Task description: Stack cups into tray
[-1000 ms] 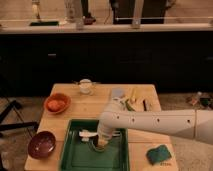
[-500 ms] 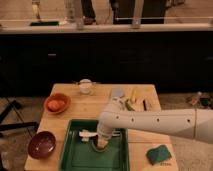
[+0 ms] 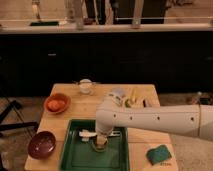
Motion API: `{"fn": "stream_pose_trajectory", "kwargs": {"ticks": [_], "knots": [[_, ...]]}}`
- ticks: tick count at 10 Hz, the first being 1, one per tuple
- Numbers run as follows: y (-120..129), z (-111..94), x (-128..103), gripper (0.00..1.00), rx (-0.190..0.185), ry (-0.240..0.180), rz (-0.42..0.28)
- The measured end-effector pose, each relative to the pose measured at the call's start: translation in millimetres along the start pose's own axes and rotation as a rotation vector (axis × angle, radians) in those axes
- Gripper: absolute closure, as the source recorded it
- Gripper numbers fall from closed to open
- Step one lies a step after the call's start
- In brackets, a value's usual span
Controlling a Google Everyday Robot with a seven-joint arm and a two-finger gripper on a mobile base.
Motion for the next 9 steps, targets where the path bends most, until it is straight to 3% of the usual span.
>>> {"fn": "stream_pose_trajectory", "kwargs": {"ticks": [3,5,9], "knots": [[-7.2,-20.1,0.6,0.47,0.034,0.027,-0.006],[-13.9,-32.8,12.7,0.47,0.061,0.042,0.004],[-42.1,-42.9,41.2,0.46,0.102,0.031,0.022]]}}
